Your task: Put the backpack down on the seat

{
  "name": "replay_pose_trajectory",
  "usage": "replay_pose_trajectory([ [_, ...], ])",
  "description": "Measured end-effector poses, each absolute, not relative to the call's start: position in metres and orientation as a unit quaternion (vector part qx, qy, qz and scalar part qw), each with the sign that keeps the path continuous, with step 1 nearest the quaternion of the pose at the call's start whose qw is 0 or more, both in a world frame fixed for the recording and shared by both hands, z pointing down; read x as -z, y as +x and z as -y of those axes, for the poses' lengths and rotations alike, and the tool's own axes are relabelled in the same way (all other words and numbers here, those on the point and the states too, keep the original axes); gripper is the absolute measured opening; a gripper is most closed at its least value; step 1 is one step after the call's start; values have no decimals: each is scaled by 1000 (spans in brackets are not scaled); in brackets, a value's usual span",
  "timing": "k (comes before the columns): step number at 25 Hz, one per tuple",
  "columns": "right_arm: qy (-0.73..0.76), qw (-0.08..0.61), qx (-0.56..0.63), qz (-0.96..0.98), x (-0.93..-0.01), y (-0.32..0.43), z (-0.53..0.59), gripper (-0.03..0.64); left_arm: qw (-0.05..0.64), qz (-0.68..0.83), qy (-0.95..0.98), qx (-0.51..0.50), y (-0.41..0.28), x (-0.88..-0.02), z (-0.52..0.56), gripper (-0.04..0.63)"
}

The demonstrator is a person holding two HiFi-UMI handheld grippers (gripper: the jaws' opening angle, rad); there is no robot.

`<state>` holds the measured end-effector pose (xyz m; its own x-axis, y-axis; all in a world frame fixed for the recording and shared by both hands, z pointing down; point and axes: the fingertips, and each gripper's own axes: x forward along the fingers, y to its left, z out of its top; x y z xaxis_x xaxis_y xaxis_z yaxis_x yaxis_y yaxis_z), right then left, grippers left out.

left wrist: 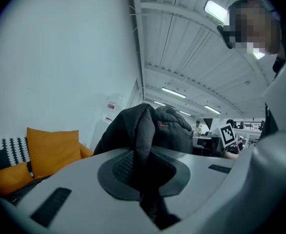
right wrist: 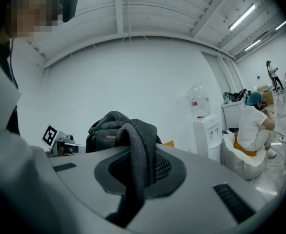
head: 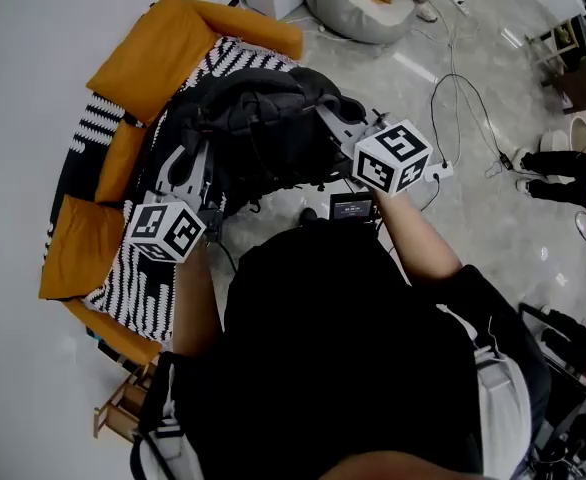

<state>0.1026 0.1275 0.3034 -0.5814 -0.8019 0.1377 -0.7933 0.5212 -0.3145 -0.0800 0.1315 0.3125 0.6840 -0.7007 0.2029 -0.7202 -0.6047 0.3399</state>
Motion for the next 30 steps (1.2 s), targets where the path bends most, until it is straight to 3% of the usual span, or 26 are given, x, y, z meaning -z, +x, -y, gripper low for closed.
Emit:
replay_pose_trajectory([
  [12, -453, 16, 184, -872, -314, 132, -48, 46, 219, 398, 891, -21, -50, -324, -65, 37],
  [30, -441, -19, 226, -868, -357, 107, 101, 46, 247, 399, 882, -41, -76, -369, 89, 37],
])
